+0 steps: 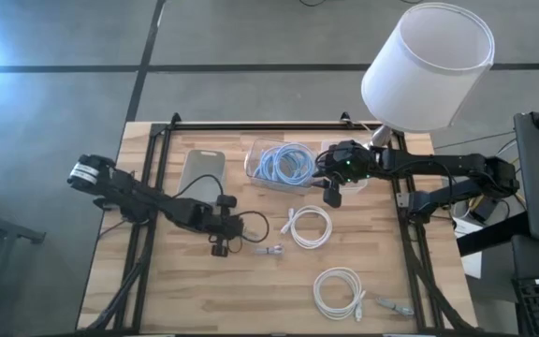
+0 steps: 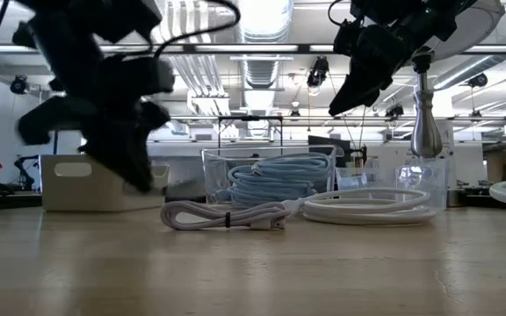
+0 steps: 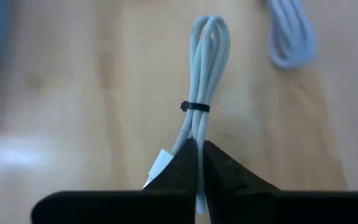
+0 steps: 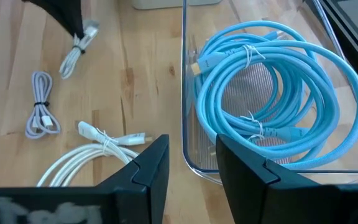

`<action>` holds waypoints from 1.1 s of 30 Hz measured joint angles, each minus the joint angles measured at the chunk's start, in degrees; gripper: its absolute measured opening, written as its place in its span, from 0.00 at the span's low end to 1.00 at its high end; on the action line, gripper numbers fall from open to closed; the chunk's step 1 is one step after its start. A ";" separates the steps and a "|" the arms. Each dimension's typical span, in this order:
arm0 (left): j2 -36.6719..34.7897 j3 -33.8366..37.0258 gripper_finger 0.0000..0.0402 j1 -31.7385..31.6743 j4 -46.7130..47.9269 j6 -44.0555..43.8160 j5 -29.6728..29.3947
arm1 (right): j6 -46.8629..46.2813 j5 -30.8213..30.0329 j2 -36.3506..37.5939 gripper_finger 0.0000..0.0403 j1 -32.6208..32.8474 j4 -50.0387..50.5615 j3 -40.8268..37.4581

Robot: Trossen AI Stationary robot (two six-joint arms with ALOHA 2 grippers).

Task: Pick & Place USB Port
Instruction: Put the white USB cable into the gray bin

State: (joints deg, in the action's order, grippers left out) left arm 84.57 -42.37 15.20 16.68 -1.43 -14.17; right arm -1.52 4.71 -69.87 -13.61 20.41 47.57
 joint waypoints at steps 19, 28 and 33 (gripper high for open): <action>-13.37 -13.49 0.05 -3.36 40.26 -23.24 -28.53 | 0.00 0.11 -0.09 0.30 1.03 0.03 0.00; -21.66 -8.38 0.05 -15.57 46.04 -3.62 -16.45 | 0.20 0.24 -0.09 0.27 1.01 -0.24 0.00; -20.07 -4.19 0.05 -25.78 42.65 4.58 -13.57 | 0.34 0.26 -0.09 0.27 1.01 -0.29 0.69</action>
State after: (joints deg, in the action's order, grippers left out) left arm 64.50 -46.56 -10.58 59.33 3.15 -27.74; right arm -1.18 4.97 -69.95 -12.60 20.11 48.27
